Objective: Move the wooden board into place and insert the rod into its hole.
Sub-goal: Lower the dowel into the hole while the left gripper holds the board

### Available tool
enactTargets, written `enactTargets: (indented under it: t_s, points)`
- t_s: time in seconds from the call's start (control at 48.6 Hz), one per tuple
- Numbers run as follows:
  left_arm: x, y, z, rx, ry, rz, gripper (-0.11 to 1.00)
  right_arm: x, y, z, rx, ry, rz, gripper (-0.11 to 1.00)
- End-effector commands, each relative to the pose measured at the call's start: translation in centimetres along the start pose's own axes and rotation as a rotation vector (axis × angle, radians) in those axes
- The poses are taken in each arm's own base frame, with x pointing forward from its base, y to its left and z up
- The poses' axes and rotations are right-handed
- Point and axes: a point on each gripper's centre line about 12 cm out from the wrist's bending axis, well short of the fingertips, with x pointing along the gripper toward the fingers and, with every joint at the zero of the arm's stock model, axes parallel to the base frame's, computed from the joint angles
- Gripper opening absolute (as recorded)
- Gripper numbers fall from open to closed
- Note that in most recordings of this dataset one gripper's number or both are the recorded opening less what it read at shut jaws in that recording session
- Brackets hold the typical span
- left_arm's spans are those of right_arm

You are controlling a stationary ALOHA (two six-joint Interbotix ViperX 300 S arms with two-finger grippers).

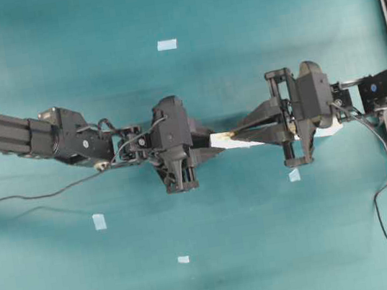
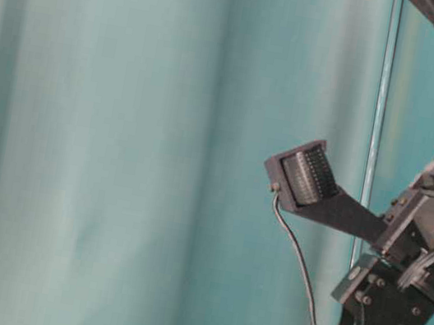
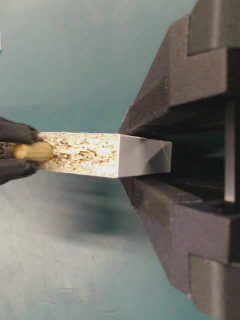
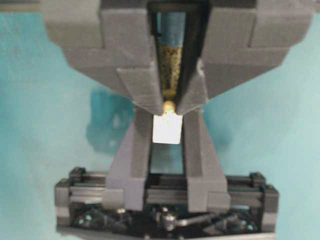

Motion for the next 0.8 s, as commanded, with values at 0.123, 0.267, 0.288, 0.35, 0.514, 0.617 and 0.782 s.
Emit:
enactTargets:
  t_s: [0.123,0.267,0.288,0.35,0.514,0.617,0.782]
  points:
    - [-0.3,-1.2,0.0,0.011,0.019,-0.024,0.24,0.2,-0.3,-0.6,-0.004,0.090,-0.022,0.12]
    - [-0.3,-1.2,0.1,0.009,0.017,-0.024,0.24,0.1,-0.3,-0.3,-0.009,0.111,-0.026,0.12]
    - [-0.3,-1.2,0.1,0.009,0.017,-0.024,0.24,0.1,-0.3,-0.3,-0.008,0.111,-0.028,0.12]
    - [-0.3,-1.2,0.1,0.011,0.017,-0.024,0.24,-0.1,-0.2,0.1,-0.011,0.099,-0.026,0.12]
    - [-0.3,-1.2,0.0,0.011,0.019,-0.024,0.24,-0.2,-0.2,0.8,-0.011,0.088,-0.028,0.12]
    - [-0.3,-1.2,0.0,0.012,0.019,-0.024,0.24,-0.2,-0.1,1.2,-0.010,0.086,-0.030,0.12]
    - [-0.3,-1.2,0.0,0.012,0.019,-0.024,0.24,0.1,0.3,1.4,-0.016,0.098,-0.016,0.12]
